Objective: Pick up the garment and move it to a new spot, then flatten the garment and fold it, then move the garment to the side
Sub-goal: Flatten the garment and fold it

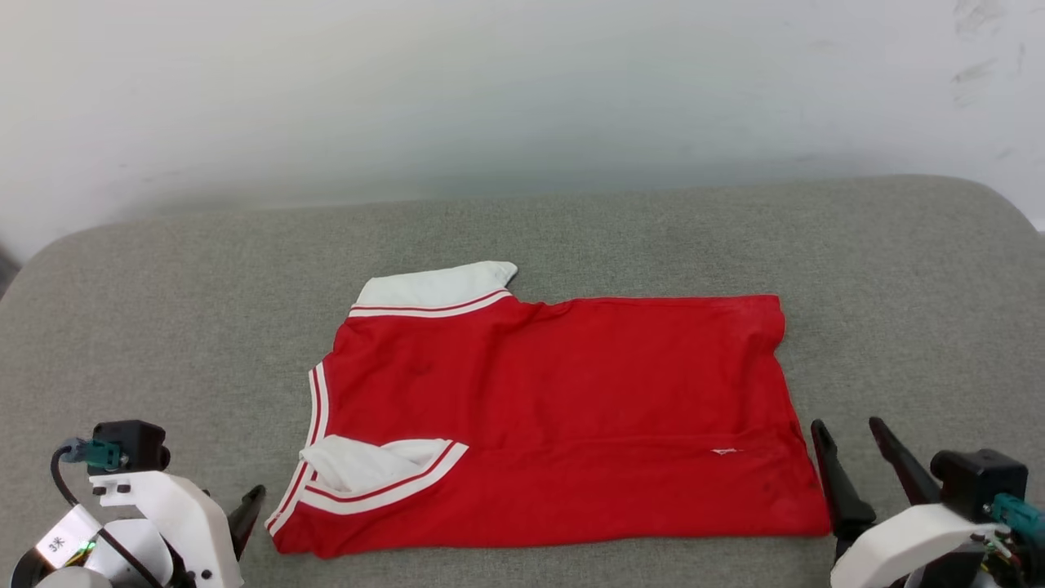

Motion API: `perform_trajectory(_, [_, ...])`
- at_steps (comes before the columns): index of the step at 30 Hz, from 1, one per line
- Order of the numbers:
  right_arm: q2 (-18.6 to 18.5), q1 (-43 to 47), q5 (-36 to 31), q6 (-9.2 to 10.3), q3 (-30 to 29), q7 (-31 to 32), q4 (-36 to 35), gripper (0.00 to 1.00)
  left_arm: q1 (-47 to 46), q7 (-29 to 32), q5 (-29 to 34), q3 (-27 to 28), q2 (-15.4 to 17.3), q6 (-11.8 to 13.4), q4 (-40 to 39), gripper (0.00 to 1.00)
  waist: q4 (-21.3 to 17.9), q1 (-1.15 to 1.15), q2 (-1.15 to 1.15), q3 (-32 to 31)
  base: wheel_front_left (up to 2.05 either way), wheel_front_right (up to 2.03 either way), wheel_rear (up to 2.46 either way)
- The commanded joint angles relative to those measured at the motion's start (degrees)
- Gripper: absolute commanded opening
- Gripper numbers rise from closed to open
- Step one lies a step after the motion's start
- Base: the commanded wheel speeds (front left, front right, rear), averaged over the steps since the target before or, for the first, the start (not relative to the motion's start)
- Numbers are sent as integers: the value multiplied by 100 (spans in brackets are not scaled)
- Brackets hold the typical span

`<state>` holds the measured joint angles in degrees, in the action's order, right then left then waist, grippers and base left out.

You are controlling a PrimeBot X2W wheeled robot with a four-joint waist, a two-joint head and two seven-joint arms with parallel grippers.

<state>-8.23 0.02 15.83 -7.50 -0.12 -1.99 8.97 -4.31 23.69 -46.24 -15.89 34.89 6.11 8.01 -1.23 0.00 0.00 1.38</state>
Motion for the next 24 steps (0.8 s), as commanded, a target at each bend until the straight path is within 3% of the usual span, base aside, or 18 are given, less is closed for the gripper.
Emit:
perform_trajectory(1, [44, 106, -19, 2, 9, 32, -70, 100, 81, 83, -38, -1, 34, 22, -82, 100, -35, 0, 0, -44, 0, 0, 0])
perform_trajectory(2, [130, 310, -77, 2, 50, 175, -380, 100, 237, 623, -255, -11, 183, 130, -333, 100, -128, 0, 0, -58, 0, 0, 0])
perform_trajectory(6, [263, 434, -73, 2, 131, 326, -765, 100, 385, 1099, -499, -9, 268, 286, -585, 100, -341, 0, 0, 87, 0, 0, 0])
perform_trajectory(14, [294, 233, 0, 2, 199, 441, -994, 100, 173, 1299, -589, -82, 158, 369, -323, 100, -606, 0, 0, 570, 0, 0, 0])
perform_trajectory(18, [266, 195, 104, 2, 162, 561, -939, 100, 163, 1381, -706, -173, 14, 281, -105, 100, -659, 0, 0, 714, 0, 0, 0])
perform_trajectory(19, [251, 188, 119, 2, 141, 573, -929, 100, 174, 1443, -738, -230, -32, 240, -56, 95, -663, 0, 0, 730, 0, 0, 0])
perform_trajectory(20, [234, 177, 142, 2, 106, 595, -923, 100, 179, 1472, -785, -270, -83, 228, -11, 59, -661, 0, 0, 741, 0, 0, 0])
perform_trajectory(22, [211, 145, 174, 2, 30, 635, -913, 100, 204, 1554, -826, -348, -167, 196, 28, 13, -651, 0, 0, 755, 0, 0, 0])
perform_trajectory(23, [206, 122, 196, 2, -17, 645, -917, 100, 209, 1588, -845, -383, -208, 178, 46, 0, -638, 0, 0, 758, 0, 0, 0])
perform_trajectory(24, [185, 105, 211, 2, -65, 673, -916, 100, 201, 1612, -859, -406, -244, 163, 55, 0, -625, 0, 0, 762, 0, 0, 0])
